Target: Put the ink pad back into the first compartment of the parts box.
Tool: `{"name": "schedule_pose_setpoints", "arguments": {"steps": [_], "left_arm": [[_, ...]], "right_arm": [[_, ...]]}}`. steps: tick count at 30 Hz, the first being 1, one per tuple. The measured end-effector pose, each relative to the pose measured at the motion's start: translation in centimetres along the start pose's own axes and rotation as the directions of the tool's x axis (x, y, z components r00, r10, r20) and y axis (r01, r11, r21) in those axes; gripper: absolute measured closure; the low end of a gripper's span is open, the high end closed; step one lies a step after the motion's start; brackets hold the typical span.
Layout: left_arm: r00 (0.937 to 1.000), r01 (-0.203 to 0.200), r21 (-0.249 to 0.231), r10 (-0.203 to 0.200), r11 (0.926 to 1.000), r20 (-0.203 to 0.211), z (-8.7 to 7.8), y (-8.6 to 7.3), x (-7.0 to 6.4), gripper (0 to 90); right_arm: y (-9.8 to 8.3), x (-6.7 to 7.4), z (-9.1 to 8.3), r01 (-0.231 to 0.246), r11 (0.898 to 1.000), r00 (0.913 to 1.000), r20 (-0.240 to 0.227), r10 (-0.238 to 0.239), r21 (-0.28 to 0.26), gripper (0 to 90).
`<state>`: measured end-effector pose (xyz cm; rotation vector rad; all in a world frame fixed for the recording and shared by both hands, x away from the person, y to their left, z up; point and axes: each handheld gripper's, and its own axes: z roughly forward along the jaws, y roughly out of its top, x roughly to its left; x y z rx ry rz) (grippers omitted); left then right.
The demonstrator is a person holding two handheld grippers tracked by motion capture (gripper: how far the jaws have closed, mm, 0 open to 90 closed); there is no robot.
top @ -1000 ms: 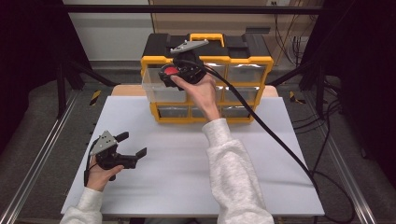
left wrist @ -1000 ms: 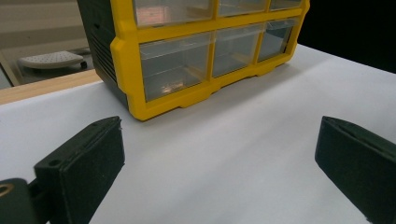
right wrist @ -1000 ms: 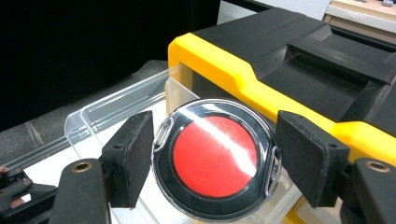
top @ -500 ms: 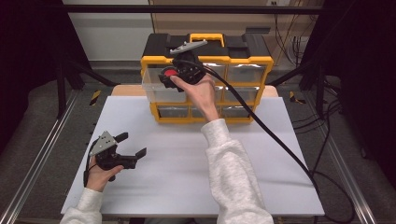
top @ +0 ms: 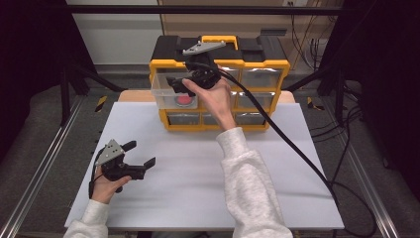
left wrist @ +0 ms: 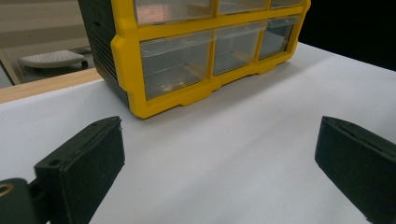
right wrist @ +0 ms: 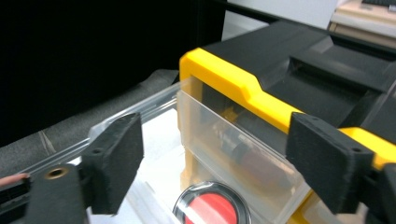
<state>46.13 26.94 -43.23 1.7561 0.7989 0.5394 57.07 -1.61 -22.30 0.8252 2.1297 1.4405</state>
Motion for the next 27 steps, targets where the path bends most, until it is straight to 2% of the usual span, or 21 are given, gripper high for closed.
{"name": "schedule_pose_setpoints", "arguments": {"steps": [3, 5, 7, 11, 15, 24, 27], "left_arm": [[1.0, 0.0, 0.0, 0.0, 1.0, 0.0, 0.0, 0.0, 0.0, 1.3], [1.0, 0.0, 0.0, 0.0, 1.0, 0.0, 0.0, 0.0, 0.0, 1.3], [1.0, 0.0, 0.0, 0.0, 1.0, 0.001, 0.0, 0.0, 0.0, 1.3], [1.0, -0.002, 0.003, 0.002, 1.0, 0.001, 0.1, 0.0, -0.1, 1.3], [1.0, -0.002, 0.004, 0.002, 1.0, 0.001, 0.1, 0.0, -0.1, 1.3], [1.0, -0.006, 0.006, 0.006, 1.0, 0.0, 0.2, 0.0, -0.1, 1.3], [1.0, -0.009, 0.008, 0.009, 0.9999, 0.0, 0.2, 0.0, -0.2, 1.3]], "right_arm": [[0.0, 0.5, -0.9, 0.027, 0.999, 0.9996, -0.012, -0.027, -0.027, 13.2], [0.0, 0.5, -1.1, 0.027, 0.999, 0.9995, -0.013, -0.027, -0.033, 12.5], [-0.4, 0.6, -1.9, 0.026, 0.999, 0.9991, -0.033, -0.027, -0.048, 9.2], [-1.0, 0.8, -3.0, 0.035, 0.998, 0.9991, -0.023, -0.036, -0.054, 3.7], [-1.6, 0.9, -3.8, 0.039, 0.997, 0.9991, -0.013, -0.04, -0.06, 1.9], [-4.2, 1.2, -6.1, 0.047, 0.995, 0.9982, -0.033, -0.05, -0.087, 0.4], [-5.1, 1.5, -6.8, 0.064, 0.994, 0.9979, -0.004, -0.065, -0.092, 0.5]]}}
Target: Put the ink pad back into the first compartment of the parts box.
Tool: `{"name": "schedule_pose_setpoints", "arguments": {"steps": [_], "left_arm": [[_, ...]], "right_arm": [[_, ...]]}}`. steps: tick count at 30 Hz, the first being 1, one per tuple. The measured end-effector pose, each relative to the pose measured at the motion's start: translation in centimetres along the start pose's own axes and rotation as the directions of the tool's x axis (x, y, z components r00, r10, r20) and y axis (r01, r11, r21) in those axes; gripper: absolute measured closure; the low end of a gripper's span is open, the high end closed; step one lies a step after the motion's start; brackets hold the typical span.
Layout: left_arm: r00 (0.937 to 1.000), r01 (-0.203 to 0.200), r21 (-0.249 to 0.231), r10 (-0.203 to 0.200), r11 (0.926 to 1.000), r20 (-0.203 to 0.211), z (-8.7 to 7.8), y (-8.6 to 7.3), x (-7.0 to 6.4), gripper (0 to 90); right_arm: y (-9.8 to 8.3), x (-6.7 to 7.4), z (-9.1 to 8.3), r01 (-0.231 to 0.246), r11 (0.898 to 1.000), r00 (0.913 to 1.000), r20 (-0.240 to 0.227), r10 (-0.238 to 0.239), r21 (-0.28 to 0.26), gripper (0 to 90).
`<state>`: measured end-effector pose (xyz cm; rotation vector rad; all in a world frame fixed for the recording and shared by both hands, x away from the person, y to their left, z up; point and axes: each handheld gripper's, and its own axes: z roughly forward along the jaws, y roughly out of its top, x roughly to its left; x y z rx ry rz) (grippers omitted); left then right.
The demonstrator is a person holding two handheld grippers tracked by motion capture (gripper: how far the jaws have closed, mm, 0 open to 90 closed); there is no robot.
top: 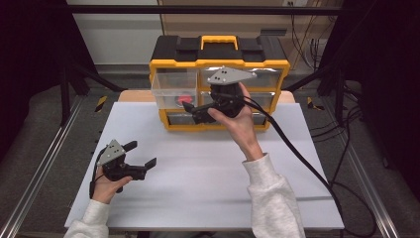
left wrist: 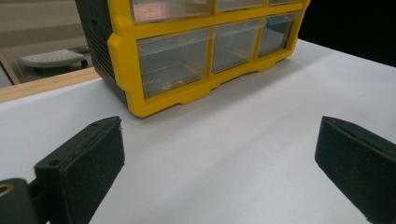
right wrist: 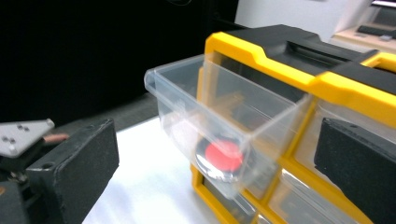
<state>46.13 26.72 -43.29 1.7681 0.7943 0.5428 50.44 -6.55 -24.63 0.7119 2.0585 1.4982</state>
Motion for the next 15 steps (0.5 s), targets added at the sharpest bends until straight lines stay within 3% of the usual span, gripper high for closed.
{"name": "schedule_pose_setpoints", "arguments": {"steps": [5, 15], "left_arm": [[1.0, 0.0, 0.001, 0.0, 1.0, 0.0, 0.0, 0.0, 0.0, 1.3], [1.0, -0.005, 0.008, 0.005, 1.0, 0.002, 0.1, -0.1, 0.0, 1.2]], "right_arm": [[-2.0, 0.1, -1.3, 0.005, 1.0, 1.0, 0.004, -0.005, 0.005, 0.7], [-6.2, -0.6, -3.6, -0.028, 1.0, 0.9996, -0.004, 0.028, 0.012, 0.8]]}}
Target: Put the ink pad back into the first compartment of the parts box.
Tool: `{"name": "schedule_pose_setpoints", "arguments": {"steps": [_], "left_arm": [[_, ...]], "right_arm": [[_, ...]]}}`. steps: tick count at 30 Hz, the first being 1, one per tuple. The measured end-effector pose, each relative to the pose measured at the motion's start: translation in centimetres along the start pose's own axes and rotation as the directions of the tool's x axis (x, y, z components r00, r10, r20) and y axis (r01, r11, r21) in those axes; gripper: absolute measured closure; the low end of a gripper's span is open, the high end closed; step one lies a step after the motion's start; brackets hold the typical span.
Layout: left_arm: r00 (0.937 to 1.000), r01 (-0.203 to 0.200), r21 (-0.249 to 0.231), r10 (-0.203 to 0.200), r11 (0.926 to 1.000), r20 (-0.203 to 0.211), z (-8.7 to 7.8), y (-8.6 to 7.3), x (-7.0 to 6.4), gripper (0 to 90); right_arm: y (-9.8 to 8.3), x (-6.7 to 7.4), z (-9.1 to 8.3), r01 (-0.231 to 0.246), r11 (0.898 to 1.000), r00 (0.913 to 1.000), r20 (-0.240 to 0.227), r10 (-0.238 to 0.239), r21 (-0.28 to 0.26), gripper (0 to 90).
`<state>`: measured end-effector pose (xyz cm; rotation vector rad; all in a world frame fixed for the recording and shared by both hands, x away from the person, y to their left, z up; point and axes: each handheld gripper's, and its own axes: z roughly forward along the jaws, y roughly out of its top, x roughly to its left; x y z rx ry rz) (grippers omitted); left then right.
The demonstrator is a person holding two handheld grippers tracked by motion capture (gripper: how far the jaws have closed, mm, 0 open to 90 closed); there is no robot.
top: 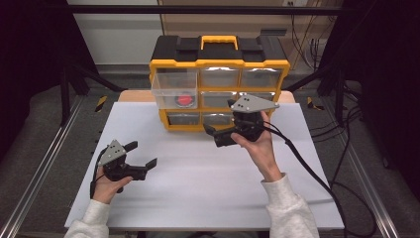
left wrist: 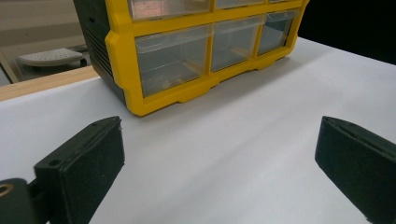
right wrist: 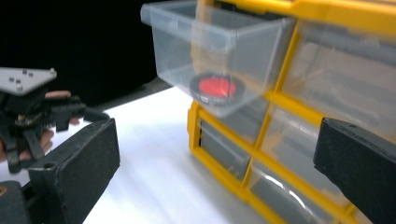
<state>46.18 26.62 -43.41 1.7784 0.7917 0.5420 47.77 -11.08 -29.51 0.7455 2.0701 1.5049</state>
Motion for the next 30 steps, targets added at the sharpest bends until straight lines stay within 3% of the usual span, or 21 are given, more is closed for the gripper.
{"name": "schedule_pose_setpoints", "arguments": {"steps": [19, 30], "left_arm": [[1.0, -0.002, 0.007, 0.002, 1.0, 0.001, 0.1, -0.2, 0.0, 1.1], [1.0, -0.003, 0.014, 0.003, 0.9999, 0.002, 0.3, -0.3, -0.2, 1.1]], "right_arm": [[-8.9, -1.6, -2.1, -0.075, 0.997, 0.9972, -0.001, 0.075, 0.008, 1.1], [-13.8, -3.2, -3.9, -0.133, 0.991, 0.9908, 0.032, 0.132, 0.023, 1.5]]}}
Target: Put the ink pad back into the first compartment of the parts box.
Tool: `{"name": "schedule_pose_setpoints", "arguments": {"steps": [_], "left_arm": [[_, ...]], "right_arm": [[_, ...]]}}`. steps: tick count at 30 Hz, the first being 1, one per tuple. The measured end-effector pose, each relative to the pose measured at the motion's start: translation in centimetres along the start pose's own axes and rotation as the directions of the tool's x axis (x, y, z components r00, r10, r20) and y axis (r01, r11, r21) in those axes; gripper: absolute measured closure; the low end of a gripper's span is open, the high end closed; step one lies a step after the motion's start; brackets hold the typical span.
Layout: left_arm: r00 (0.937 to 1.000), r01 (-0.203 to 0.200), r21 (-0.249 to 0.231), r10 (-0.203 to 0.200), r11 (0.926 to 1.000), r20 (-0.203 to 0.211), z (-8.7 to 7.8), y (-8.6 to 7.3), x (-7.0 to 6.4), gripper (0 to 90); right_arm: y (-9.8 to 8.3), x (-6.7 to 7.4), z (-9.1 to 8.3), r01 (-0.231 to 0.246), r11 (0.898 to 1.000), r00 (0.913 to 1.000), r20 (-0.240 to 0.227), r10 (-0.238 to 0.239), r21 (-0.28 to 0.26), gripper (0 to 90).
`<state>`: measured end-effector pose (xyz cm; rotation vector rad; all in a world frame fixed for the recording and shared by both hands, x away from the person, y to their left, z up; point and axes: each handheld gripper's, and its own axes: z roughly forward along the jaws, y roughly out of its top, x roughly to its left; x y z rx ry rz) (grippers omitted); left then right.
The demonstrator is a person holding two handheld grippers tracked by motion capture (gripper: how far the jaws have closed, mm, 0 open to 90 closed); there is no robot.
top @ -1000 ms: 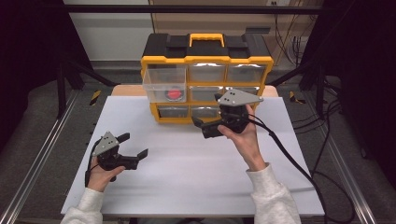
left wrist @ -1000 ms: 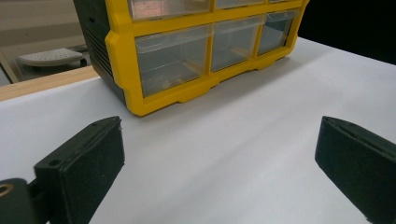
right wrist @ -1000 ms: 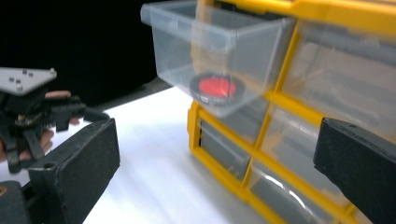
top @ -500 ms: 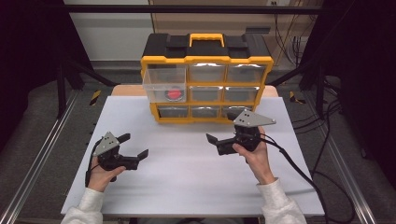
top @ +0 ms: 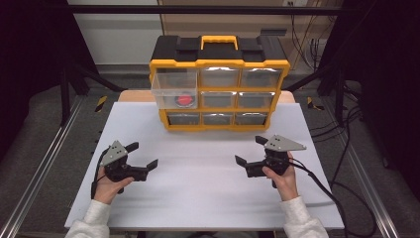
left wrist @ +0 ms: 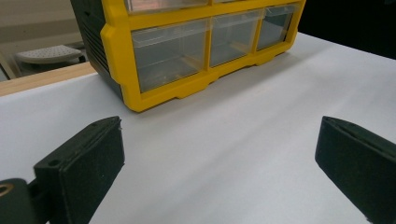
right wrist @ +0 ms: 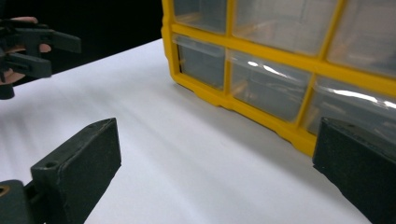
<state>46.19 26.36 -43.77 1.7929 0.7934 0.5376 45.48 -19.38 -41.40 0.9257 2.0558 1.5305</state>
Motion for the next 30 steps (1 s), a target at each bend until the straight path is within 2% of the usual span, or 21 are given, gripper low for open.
{"name": "schedule_pose_setpoints", "arguments": {"steps": [4, 11, 22, 30], "left_arm": [[1.0, -0.002, 0.005, 0.002, 1.0, 0.001, 0.0, 0.0, -0.1, 1.1], [1.0, -0.002, -0.001, 0.002, 1.0, 0.003, 0.0, 0.0, -0.1, 1.2], [1.0, -0.002, 0.004, 0.002, 1.0, -0.001, 0.0, 0.0, -0.1, 1.1], [1.0, -0.001, 0.007, 0.001, 1.0, -0.001, 0.0, -0.1, -0.1, 1.1]], "right_arm": [[-1.3, -0.9, -0.6, -0.023, 1.0, 0.9997, 0.007, 0.023, -0.002, 1.9], [-2.9, -2.1, -1.6, -0.03, 0.999, 0.9992, 0.027, 0.031, -0.023, 1.9], [-4.5, -3.7, -2.8, -0.07, 0.997, 0.997, 0.031, 0.071, -0.042, 2.2], [-5.0, -4.2, -2.8, -0.083, 0.996, 0.996, 0.033, 0.083, -0.022, 2.2]]}}
